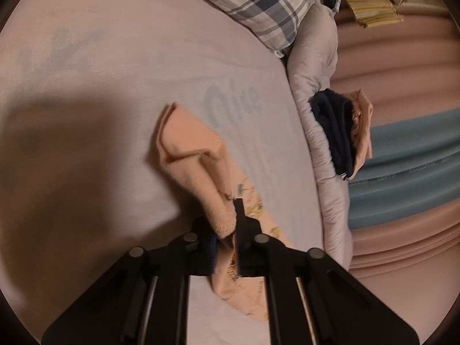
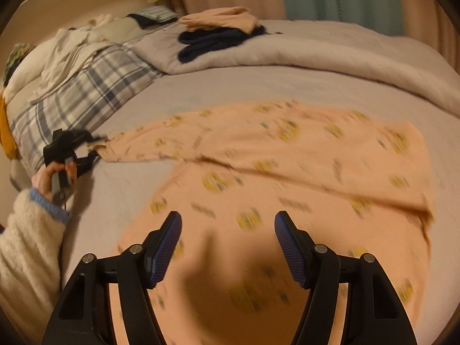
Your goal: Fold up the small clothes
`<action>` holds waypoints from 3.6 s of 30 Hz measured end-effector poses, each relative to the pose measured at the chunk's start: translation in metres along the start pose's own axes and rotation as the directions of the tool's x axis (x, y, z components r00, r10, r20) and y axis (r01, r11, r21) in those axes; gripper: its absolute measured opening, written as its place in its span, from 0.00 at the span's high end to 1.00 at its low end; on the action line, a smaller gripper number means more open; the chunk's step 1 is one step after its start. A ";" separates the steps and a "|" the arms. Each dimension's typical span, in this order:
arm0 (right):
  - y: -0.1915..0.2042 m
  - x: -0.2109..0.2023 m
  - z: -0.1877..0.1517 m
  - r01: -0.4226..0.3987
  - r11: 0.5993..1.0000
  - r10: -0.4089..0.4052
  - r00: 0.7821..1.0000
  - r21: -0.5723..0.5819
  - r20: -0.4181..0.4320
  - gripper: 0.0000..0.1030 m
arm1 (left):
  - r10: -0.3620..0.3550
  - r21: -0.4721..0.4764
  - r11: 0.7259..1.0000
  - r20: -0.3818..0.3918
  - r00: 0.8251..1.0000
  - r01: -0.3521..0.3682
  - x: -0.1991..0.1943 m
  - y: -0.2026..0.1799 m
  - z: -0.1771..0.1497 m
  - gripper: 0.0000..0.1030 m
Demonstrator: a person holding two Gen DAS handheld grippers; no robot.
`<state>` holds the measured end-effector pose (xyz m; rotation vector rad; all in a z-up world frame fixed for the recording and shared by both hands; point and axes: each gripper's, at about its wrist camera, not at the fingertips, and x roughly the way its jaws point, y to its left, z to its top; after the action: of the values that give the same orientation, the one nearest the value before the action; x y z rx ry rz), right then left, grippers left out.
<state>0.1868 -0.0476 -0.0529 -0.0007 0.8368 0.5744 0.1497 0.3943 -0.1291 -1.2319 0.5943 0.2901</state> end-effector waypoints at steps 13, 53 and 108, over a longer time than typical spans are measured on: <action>0.004 0.117 0.039 -0.066 0.985 0.086 0.989 0.159 -0.122 0.83 | -0.004 0.287 0.958 0.056 0.998 -0.013 -0.029 -0.062 -0.011 0.95; -0.205 -0.056 -0.054 -0.202 0.726 0.092 0.976 0.657 0.199 0.71 | 0.145 0.834 0.400 -0.468 0.872 0.381 0.090 -0.248 -0.379 0.18; -0.206 -0.042 -0.019 0.092 0.851 -0.122 0.992 0.518 0.025 0.83 | 0.202 0.716 0.689 -0.340 0.919 0.114 0.015 -0.100 -0.234 0.17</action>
<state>0.2509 -0.2469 -0.0819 0.4584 0.9085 0.2274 0.1512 0.1406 -0.1067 -0.4782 0.9791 -0.1742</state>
